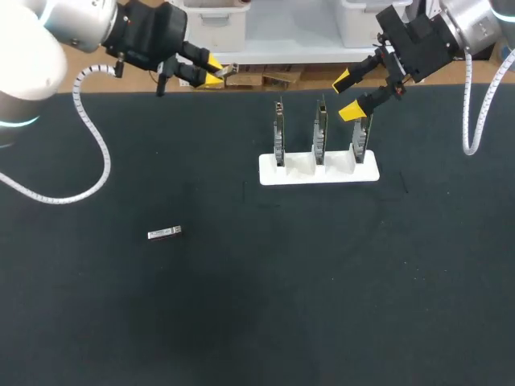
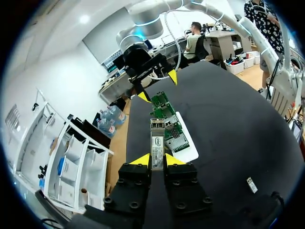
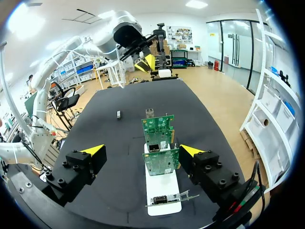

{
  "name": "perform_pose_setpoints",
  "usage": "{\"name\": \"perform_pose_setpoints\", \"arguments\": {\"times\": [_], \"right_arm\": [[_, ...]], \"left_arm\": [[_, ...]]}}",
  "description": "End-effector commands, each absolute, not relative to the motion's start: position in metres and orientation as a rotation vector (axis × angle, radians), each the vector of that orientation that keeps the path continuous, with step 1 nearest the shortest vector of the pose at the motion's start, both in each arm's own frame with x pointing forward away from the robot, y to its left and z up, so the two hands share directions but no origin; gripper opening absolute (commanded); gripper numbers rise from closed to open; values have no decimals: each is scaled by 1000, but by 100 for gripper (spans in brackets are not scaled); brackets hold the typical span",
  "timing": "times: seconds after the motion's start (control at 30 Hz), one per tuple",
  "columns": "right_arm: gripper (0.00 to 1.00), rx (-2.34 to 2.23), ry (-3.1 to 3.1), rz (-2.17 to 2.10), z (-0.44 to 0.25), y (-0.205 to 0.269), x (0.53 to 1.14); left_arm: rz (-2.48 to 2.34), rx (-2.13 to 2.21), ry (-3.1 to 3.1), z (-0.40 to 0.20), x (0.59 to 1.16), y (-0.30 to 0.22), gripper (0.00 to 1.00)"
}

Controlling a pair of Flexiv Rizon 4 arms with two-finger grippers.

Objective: Pick up the optical module with the left hand, and insert it into the network port with the right hand.

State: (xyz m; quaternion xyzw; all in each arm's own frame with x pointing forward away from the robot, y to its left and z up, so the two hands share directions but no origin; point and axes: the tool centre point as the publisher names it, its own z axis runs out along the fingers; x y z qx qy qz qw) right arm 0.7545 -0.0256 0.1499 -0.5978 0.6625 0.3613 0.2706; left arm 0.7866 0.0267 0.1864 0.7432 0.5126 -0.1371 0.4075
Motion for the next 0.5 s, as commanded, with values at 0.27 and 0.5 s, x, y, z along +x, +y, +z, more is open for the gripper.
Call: {"name": "perform_pose_setpoints", "arguments": {"times": [0.27,0.5], "right_arm": [[100,-1608,1787,970,150,-25,753],[100,-1608,1787,970,150,-25,753]], "left_arm": [[-351,1877,1289,186,789,27,0],[-453,1822,1130,184,795,-17,0]]}}
